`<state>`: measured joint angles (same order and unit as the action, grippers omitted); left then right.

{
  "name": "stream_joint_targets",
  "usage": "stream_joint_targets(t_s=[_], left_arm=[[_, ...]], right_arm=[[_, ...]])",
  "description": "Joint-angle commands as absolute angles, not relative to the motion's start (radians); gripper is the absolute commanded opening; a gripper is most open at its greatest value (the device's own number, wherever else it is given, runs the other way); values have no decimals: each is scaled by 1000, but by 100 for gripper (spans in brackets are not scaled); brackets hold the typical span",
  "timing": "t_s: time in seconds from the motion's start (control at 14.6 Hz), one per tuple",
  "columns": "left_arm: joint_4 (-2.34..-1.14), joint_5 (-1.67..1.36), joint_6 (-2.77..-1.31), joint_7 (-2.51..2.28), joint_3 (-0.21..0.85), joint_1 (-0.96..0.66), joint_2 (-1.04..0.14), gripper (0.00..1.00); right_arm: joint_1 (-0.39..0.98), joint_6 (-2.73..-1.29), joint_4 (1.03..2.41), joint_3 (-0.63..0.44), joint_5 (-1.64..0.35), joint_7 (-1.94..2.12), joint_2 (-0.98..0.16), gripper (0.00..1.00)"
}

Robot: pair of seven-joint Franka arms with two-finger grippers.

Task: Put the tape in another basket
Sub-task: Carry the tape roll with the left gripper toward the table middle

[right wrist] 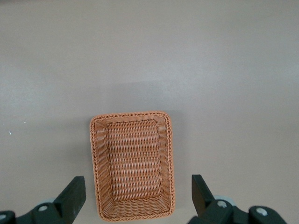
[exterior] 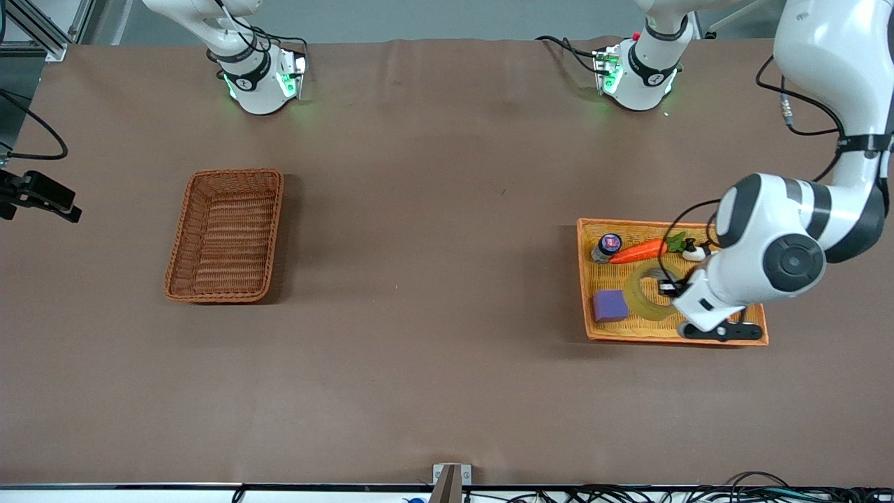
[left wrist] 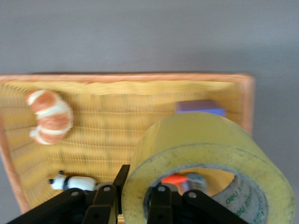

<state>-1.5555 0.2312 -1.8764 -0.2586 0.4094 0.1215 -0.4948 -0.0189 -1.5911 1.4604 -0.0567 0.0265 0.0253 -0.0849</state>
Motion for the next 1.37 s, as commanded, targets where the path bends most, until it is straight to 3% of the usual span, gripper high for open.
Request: stream_joint_targets(t_s=[0.0, 0.41, 0.89, 1.17, 1.3], left_arm=[[-1482, 236, -1848, -348, 477, 57, -546, 1], [-1238, 236, -1893, -658, 472, -231, -770, 1], [-1186, 96, -2236, -909, 474, -409, -929, 1], [-1186, 91, -2255, -1006, 460, -454, -928, 1], [-1187, 91, -2276, -1011, 459, -460, -933, 3]], right_arm=[[-40, -1597, 1463, -41, 23, 23, -80, 100], [-31, -1585, 1463, -43, 37, 34, -80, 100], [-21, -1569, 1482, -41, 29, 22, -95, 100], [14, -1606, 1528, -41, 23, 3, -115, 100], [41, -1695, 1613, -40, 23, -24, -118, 100]])
